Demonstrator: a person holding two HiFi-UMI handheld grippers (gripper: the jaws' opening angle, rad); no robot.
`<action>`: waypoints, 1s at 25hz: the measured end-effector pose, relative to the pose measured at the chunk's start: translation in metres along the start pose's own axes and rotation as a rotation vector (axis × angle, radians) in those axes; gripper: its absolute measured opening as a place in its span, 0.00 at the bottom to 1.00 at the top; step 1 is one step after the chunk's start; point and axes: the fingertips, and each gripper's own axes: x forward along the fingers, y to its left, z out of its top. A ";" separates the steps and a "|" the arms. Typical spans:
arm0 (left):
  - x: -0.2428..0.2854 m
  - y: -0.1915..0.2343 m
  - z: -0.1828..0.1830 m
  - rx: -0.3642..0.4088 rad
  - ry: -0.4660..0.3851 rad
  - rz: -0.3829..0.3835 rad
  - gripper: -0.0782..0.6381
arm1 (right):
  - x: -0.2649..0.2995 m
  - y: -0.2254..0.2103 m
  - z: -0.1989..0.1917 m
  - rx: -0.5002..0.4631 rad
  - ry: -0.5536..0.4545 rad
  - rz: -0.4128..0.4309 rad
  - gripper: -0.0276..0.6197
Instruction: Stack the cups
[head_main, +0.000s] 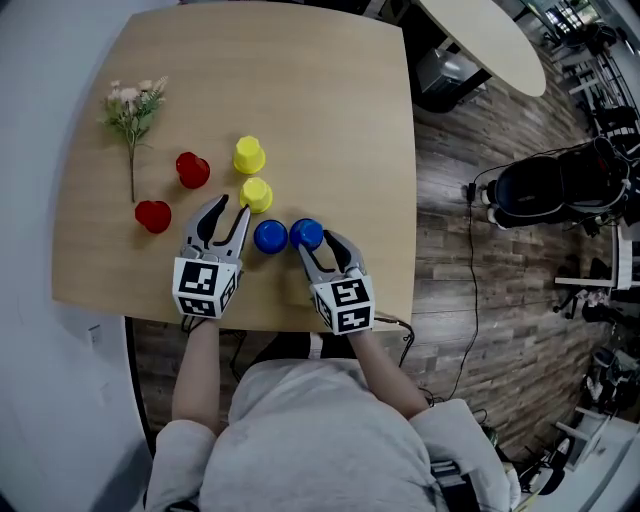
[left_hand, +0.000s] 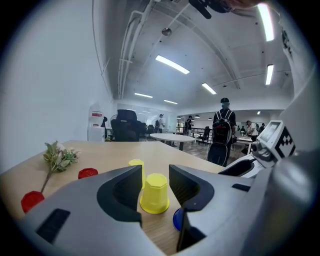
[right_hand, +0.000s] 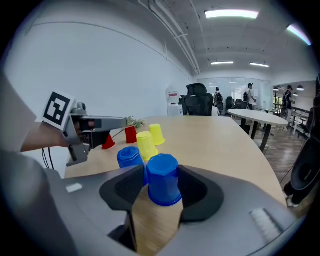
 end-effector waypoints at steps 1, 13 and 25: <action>0.006 0.001 -0.005 0.003 0.016 -0.006 0.34 | -0.001 0.001 0.002 0.008 -0.007 0.007 0.39; 0.061 -0.002 -0.046 0.066 0.178 -0.036 0.41 | -0.024 -0.006 0.022 0.055 -0.062 -0.011 0.39; -0.016 0.014 -0.031 0.070 0.121 0.102 0.40 | -0.025 -0.007 0.039 0.044 -0.117 0.020 0.39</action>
